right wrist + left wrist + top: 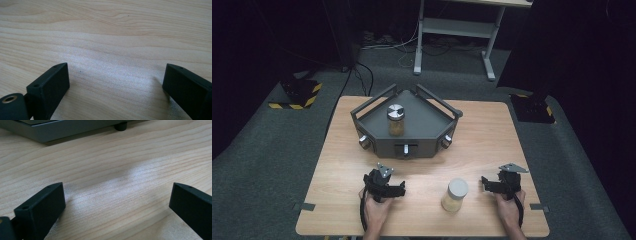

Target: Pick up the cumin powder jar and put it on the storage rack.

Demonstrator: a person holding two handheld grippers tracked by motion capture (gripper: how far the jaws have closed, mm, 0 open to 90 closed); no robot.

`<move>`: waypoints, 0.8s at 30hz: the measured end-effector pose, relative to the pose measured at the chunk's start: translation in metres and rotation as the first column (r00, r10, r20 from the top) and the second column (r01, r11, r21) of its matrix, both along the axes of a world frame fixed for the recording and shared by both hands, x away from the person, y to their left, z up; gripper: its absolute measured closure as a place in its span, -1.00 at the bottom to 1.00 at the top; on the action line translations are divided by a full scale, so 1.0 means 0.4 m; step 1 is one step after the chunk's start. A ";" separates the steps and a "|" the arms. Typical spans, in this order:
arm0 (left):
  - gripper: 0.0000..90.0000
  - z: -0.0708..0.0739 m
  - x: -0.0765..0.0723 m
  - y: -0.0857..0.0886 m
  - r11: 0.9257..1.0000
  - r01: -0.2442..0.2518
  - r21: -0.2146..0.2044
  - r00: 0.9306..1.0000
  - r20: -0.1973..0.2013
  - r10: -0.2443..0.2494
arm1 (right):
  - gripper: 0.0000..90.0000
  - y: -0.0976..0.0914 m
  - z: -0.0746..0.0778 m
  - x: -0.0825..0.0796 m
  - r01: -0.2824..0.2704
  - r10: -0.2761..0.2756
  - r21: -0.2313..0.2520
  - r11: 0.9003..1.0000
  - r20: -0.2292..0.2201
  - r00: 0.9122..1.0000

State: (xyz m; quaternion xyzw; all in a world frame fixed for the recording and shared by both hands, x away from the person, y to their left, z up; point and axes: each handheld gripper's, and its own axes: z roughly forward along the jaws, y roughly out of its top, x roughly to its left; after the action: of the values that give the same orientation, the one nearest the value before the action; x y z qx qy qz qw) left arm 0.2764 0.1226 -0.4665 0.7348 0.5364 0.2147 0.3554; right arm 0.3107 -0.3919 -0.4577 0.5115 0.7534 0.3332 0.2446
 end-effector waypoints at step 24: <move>-0.98 0.004 0.000 -0.029 0.998 -0.006 0.056 1.000 0.000 0.006 | -0.85 0.000 0.000 0.000 0.000 0.000 -0.001 1.000 0.000 1.000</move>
State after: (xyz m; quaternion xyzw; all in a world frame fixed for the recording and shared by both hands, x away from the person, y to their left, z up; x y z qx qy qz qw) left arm 0.2764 0.1111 -0.4648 0.7431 0.5323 0.2306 0.3337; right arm 0.3107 -0.3918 -0.4578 0.5115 0.7534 0.3329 0.2448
